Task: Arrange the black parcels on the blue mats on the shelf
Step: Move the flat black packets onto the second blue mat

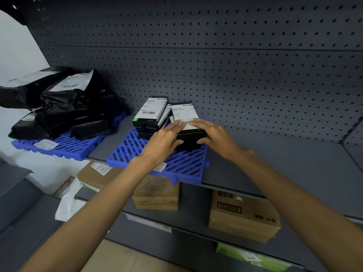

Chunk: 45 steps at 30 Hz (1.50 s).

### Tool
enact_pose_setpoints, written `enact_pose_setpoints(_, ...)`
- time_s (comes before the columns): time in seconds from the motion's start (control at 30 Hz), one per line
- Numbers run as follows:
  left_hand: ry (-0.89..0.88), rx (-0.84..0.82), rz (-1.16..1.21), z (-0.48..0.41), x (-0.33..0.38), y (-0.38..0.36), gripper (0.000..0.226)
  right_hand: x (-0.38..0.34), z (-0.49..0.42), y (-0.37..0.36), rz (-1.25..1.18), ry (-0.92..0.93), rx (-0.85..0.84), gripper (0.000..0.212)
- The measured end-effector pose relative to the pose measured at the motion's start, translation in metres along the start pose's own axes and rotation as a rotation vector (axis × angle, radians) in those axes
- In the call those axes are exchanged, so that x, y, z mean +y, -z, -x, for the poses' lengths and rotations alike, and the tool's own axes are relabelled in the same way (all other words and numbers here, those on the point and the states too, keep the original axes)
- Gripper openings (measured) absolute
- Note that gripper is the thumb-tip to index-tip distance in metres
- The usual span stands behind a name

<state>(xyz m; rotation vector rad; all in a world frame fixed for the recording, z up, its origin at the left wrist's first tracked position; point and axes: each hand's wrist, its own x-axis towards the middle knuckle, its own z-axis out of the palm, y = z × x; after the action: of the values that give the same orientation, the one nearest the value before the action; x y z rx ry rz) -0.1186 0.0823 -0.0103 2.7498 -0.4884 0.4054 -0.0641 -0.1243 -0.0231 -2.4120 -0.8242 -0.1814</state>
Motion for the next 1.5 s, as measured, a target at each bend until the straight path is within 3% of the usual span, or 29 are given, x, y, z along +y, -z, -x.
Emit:
enact_pose_setpoints(0.1,-0.013,0.009,-0.074,0.005,0.002,-0.002,0.070,-0.003,0.003,-0.004,-0.012,0.025,-0.039,0.083)
enact_pose_setpoints(0.27,-0.044,0.095,-0.351,0.004,0.004,-0.008,0.070,-0.006,0.007,-0.020,0.095,0.045,0.093,0.084)
enact_pose_setpoints(0.6,-0.023,0.045,-0.338,-0.011,-0.033,-0.003,0.064,-0.028,-0.023,-0.043,0.189,-0.034,0.127,0.083)
enact_pose_setpoints(0.77,-0.104,-0.052,-0.339,-0.012,-0.065,0.012,0.074,-0.034,-0.031,-0.049,0.225,-0.078,0.122,0.084)
enact_pose_setpoints(0.83,-0.089,-0.005,-0.290,-0.013,-0.081,0.023,0.067,-0.035,-0.032,-0.050,0.215,-0.095,0.118,0.086)
enact_pose_setpoints(0.93,0.076,0.047,-0.124,-0.022,-0.107,0.036,0.055,-0.042,-0.035,-0.053,0.183,-0.165,0.125,0.088)
enact_pose_setpoints(1.07,0.150,-0.125,0.105,-0.028,-0.123,0.033,0.052,-0.056,-0.042,-0.062,0.151,-0.264,0.101,0.090)
enact_pose_setpoints(1.17,0.127,-0.156,0.251,-0.025,-0.122,0.025,0.052,-0.059,-0.042,-0.063,0.151,-0.292,0.095,0.093)
enact_pose_setpoints(1.5,0.033,-0.220,0.291,-0.030,-0.120,0.022,0.059,-0.067,-0.033,-0.060,0.225,-0.310,0.108,0.098)
